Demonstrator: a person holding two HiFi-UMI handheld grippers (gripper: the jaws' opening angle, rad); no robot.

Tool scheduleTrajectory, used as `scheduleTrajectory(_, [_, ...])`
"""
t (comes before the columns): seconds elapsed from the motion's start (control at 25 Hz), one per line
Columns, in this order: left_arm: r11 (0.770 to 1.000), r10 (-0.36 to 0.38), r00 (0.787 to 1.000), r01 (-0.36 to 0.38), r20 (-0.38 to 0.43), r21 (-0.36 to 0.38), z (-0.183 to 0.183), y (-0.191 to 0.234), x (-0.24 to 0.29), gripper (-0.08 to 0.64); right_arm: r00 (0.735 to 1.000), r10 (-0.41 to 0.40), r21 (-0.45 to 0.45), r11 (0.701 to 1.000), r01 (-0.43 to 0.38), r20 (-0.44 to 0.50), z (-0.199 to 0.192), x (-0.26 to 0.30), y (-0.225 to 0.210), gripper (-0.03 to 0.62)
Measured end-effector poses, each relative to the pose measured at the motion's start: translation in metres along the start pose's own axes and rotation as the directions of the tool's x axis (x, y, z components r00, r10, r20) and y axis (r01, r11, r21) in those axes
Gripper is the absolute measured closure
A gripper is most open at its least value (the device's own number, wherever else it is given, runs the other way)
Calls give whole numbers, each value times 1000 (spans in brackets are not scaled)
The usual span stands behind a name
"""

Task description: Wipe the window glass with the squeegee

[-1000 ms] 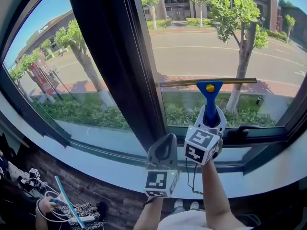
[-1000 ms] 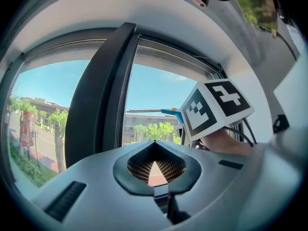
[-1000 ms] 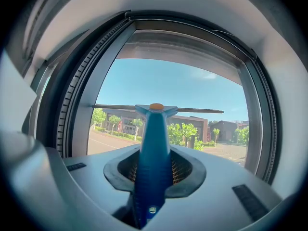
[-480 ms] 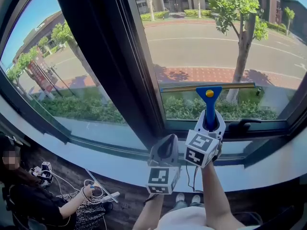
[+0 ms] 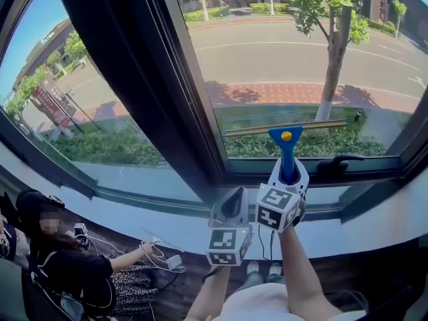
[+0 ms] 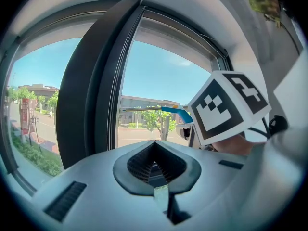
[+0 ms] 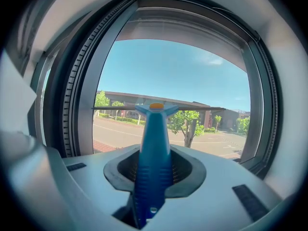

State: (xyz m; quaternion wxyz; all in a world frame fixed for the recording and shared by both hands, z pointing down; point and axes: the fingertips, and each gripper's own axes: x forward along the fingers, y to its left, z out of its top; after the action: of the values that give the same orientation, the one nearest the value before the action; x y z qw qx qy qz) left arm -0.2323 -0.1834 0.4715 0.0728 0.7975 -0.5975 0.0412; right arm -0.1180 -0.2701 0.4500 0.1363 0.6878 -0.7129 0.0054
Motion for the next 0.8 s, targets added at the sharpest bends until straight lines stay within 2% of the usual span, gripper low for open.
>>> scheduleTrajectory(0.8, [1000, -17, 997, 17, -75, 2, -25, 0, -1, 566, 984, 63, 82, 995, -50, -168, -75, 3, 19, 480])
